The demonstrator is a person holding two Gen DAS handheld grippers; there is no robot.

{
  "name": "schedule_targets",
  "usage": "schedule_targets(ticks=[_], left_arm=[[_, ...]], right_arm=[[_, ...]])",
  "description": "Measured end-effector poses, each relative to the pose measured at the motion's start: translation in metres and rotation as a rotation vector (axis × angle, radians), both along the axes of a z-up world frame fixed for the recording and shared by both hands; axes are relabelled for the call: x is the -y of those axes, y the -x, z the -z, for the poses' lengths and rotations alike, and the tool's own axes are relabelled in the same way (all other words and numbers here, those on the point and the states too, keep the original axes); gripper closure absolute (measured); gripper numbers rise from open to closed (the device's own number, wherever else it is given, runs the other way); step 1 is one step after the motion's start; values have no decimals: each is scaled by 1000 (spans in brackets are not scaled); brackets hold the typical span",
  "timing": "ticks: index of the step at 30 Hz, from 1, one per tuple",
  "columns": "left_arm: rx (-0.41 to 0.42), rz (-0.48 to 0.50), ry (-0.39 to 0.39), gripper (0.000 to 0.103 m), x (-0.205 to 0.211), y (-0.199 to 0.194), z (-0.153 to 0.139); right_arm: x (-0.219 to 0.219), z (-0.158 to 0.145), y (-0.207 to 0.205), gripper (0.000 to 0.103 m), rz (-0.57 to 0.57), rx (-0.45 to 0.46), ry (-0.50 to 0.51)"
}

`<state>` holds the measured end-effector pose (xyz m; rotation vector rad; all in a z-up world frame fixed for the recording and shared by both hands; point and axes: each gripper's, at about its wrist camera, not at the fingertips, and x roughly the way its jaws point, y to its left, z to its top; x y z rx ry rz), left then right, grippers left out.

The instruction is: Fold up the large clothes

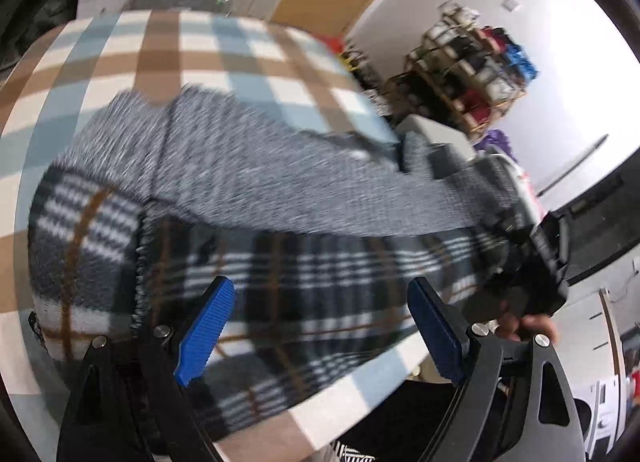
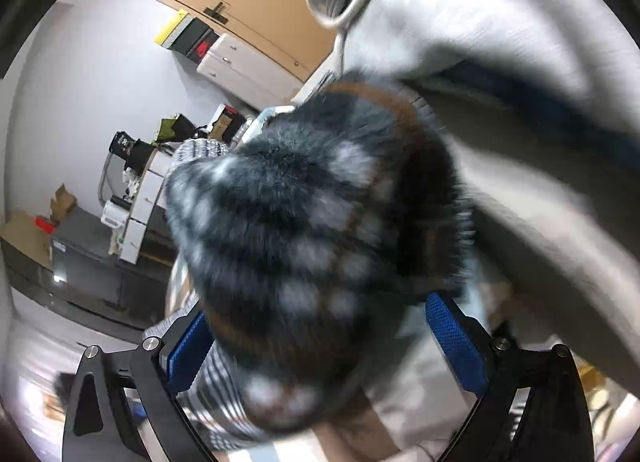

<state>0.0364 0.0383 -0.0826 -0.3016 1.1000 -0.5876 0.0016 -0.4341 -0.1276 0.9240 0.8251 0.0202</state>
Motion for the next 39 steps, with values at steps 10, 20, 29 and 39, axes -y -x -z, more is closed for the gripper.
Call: schedule_targets(ticks=[10, 20, 29, 39], left_arm=[[-12, 3, -81, 18, -6, 9, 3], [-10, 1, -88, 18, -18, 9, 7], [-22, -17, -93, 18, -16, 6, 7], [-18, -7, -102, 18, -15, 6, 8]], right_arm=[[-19, -50, -41, 7, -95, 186, 218], [-117, -87, 0, 54, -393, 361, 728], [-27, -53, 13, 74, -121, 116, 449], [-5, -25, -11, 31, -57, -38, 167]])
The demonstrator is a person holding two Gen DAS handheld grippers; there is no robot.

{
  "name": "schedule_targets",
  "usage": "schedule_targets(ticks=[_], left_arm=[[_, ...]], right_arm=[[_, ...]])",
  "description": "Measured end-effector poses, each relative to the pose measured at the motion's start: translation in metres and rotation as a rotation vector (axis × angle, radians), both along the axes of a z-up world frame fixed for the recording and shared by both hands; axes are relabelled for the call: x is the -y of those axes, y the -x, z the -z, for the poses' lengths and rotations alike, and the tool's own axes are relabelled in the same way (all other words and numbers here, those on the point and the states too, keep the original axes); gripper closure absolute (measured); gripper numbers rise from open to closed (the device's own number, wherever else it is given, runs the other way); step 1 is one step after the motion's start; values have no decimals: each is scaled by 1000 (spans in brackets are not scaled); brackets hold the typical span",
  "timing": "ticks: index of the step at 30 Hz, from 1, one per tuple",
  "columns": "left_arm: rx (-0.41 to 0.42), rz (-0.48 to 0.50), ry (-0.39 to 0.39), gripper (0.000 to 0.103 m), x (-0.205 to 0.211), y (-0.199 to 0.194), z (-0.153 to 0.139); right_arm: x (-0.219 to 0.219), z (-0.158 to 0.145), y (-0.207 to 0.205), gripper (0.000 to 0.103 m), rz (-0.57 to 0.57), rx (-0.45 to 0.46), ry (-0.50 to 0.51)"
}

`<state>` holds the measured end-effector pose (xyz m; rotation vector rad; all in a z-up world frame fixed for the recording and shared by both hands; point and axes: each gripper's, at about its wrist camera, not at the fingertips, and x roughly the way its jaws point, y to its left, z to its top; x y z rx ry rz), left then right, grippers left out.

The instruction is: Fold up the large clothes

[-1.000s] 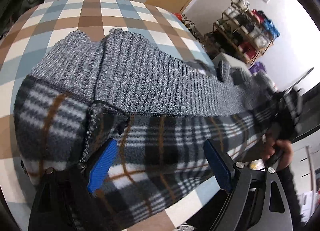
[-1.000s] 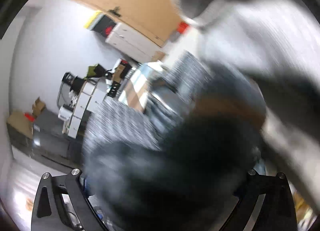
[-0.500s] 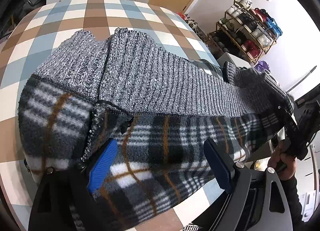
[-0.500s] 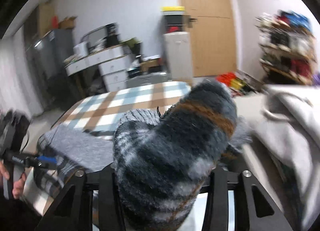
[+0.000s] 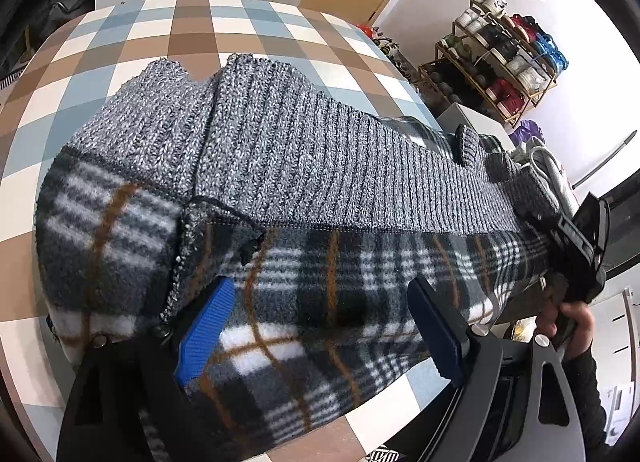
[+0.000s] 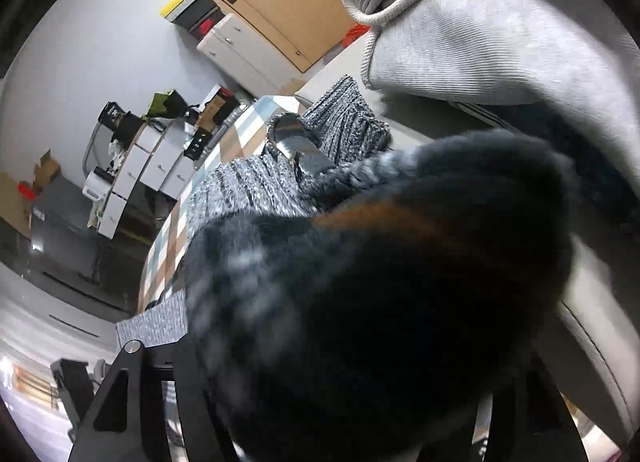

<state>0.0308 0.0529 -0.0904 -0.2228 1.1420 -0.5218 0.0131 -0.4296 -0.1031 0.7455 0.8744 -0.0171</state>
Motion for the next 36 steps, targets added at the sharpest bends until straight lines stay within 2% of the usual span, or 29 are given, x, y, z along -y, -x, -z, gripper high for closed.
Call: schedule_targets(ticks=[2, 4, 5, 6, 9, 12, 17, 21, 24, 26, 28, 30, 32, 34, 36], left_arm=[[1, 7, -4, 18, 1, 0, 0], [-5, 11, 3, 18, -1, 0, 0], [-13, 9, 16, 18, -3, -1, -1], [-21, 3, 32, 18, -7, 0, -3], [-28, -27, 44, 18, -18, 1, -9], [-30, -51, 80, 18, -32, 2, -14], [-63, -75, 106, 18, -41, -2, -11], [-68, -69, 51, 18, -32, 0, -8], [-100, -53, 40, 18, -28, -1, -4], [-122, -64, 97, 18, -38, -1, -7], [-128, -105, 152, 18, -58, 2, -17], [-73, -152, 185, 18, -89, 12, -34], [-38, -183, 195, 18, -113, 19, -45], [-38, -212, 215, 18, -137, 21, -45], [-75, -277, 242, 18, -159, 20, -35]], right_arm=[[4, -2, -4, 31, 24, 29, -5], [10, -1, -3, 38, 43, 68, -18], [8, -2, -4, 57, 51, 83, -14], [8, -2, -3, 71, 60, 91, 4], [9, -4, 5, 81, 64, 106, 30], [2, -16, 9, 83, 45, 119, 121], [-19, -56, 5, 84, -36, 151, 309], [-45, -84, -8, 84, -88, 154, 417], [-96, -121, -19, 85, -158, 236, 523], [-154, -147, -18, 85, -252, 319, 625], [-221, -156, -7, 85, -373, 389, 764], [-284, -143, 4, 85, -501, 421, 893], [-340, -112, 16, 85, -644, 389, 1007], [-384, -74, 29, 84, -753, 365, 1086], [-414, -37, 42, 84, -824, 379, 1168]])
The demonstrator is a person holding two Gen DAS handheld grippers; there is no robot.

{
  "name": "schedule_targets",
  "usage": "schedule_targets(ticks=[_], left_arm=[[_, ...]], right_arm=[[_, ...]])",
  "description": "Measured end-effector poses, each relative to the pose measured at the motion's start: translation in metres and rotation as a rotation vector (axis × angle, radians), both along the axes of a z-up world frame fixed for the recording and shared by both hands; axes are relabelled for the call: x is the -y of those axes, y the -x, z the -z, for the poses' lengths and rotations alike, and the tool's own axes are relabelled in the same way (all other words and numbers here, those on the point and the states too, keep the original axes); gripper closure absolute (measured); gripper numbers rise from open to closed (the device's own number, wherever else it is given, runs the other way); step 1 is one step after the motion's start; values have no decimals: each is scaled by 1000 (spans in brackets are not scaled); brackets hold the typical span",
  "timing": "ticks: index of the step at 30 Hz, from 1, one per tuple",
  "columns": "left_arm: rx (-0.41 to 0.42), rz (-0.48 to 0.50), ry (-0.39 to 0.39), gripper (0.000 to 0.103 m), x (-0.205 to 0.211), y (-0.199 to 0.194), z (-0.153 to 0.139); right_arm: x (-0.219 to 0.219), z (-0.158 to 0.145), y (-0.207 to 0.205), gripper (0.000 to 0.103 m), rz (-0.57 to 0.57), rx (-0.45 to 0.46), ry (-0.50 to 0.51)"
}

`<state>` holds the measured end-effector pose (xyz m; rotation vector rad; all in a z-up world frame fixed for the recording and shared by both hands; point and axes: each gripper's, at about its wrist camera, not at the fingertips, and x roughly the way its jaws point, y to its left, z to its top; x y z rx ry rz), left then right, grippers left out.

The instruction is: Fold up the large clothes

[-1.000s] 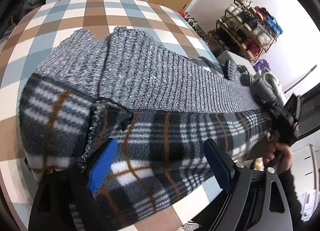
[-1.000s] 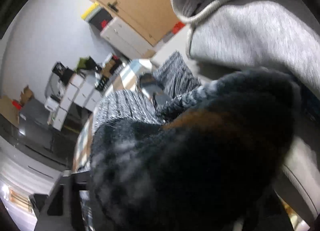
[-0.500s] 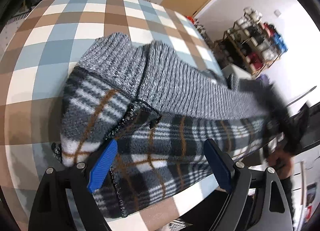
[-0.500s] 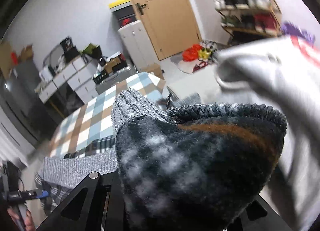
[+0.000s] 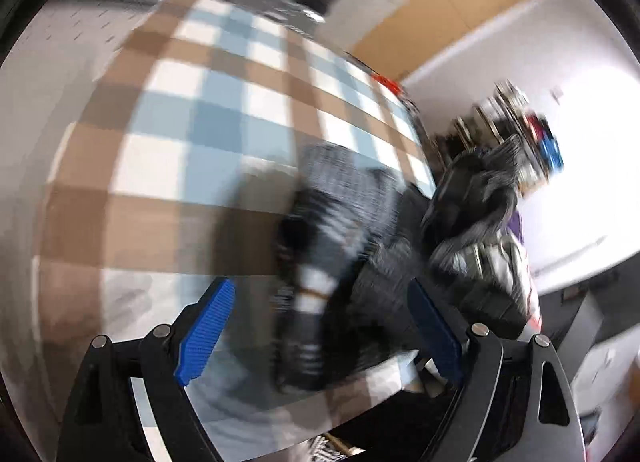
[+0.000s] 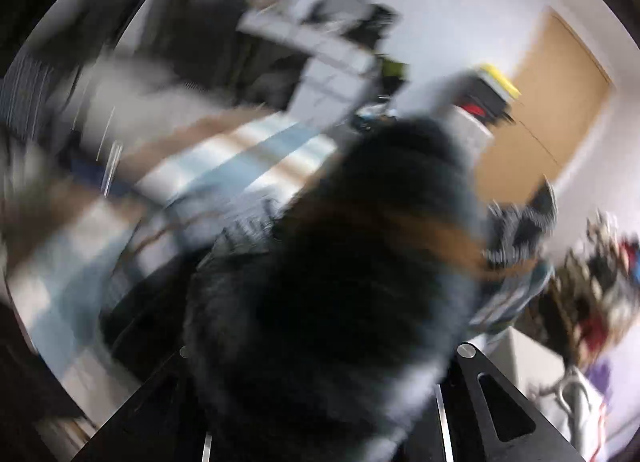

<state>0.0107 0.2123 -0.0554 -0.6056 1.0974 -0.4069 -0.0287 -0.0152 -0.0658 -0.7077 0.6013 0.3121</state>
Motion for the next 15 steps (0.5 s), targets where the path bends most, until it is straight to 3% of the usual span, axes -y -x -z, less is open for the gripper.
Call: schedule_targets(ticks=[3, 8, 11, 13, 15], left_arm=[[-40, -12, 48, 18, -8, -3, 9], [111, 86, 158, 18, 13, -1, -31], [128, 196, 214, 18, 46, -12, -56], [103, 322, 176, 18, 77, -27, -68], [74, 402, 65, 18, 123, -47, -77]], right_arm=[[-13, 17, 13, 84, -28, 13, -13], [-10, 36, 28, 77, -74, 21, 14], [-5, 50, 33, 67, -104, 4, 27], [-6, 55, 39, 66, -116, 15, 49], [-6, 52, 42, 65, -113, 0, 22]])
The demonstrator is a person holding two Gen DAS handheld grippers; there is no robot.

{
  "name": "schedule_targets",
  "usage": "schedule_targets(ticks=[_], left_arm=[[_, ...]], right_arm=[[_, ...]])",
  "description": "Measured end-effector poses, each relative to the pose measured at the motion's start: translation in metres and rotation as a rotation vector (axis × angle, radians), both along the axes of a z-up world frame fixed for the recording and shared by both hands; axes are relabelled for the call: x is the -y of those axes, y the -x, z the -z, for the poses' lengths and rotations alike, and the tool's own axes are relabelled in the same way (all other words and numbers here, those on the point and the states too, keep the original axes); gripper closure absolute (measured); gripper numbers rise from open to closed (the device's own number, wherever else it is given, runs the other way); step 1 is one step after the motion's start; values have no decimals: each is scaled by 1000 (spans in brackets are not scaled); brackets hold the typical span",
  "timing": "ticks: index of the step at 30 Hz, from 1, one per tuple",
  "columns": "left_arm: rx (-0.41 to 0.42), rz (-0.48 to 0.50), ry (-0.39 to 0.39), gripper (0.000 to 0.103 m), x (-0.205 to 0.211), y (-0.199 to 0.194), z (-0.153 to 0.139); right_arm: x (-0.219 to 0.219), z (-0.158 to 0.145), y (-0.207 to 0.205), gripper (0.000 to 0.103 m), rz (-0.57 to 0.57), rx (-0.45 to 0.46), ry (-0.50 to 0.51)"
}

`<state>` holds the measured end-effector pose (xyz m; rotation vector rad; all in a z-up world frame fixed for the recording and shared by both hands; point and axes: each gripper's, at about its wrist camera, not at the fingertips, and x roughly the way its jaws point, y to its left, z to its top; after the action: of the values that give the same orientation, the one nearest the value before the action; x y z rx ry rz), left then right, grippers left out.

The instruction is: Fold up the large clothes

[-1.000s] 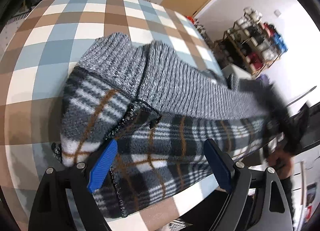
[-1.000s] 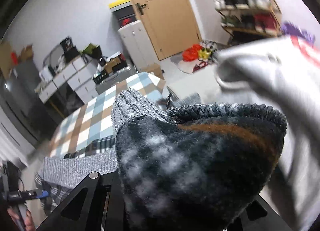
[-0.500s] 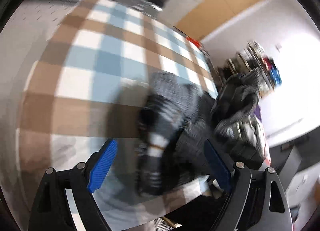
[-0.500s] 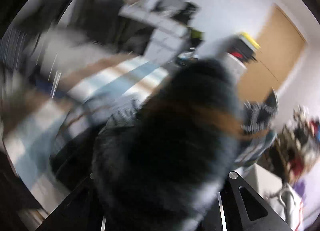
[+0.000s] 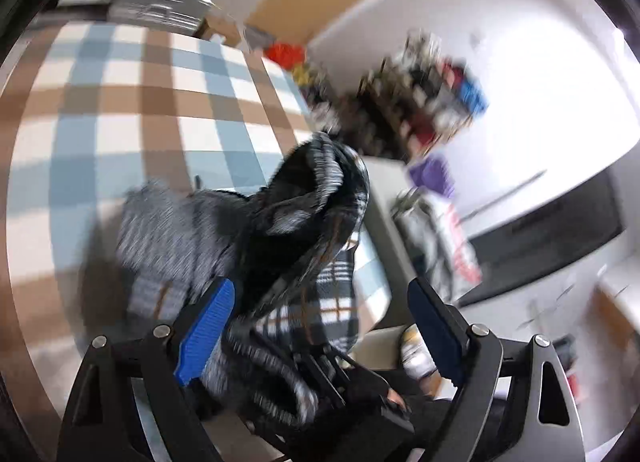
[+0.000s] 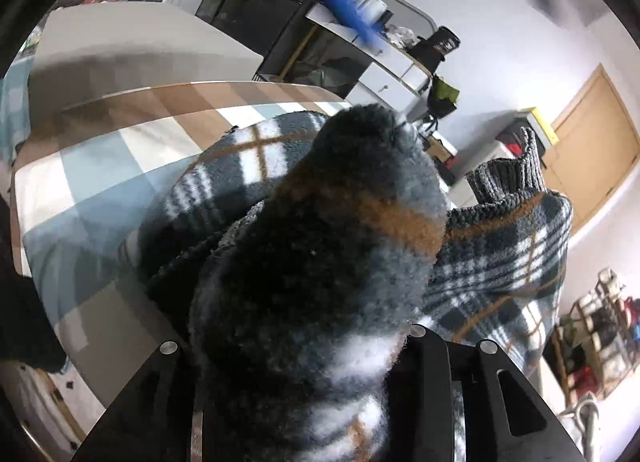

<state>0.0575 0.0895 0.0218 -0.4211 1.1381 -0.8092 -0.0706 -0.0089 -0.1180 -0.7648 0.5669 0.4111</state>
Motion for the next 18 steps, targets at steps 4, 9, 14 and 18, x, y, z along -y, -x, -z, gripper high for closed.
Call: schedule_targets(ticks=[4, 9, 14, 18], left_arm=[[-114, 172, -229, 18, 83, -25, 15], [-116, 233, -570, 18, 144, -42, 46], [-123, 140, -448, 92, 135, -53, 36], [-93, 89, -456, 93, 130, -41, 30]], right_arm=[[13, -6, -6, 64, 14, -67, -93], [17, -6, 1, 62, -13, -77, -109], [32, -14, -6, 57, -29, -139, -188], [47, -25, -12, 50, -70, -227, -287]])
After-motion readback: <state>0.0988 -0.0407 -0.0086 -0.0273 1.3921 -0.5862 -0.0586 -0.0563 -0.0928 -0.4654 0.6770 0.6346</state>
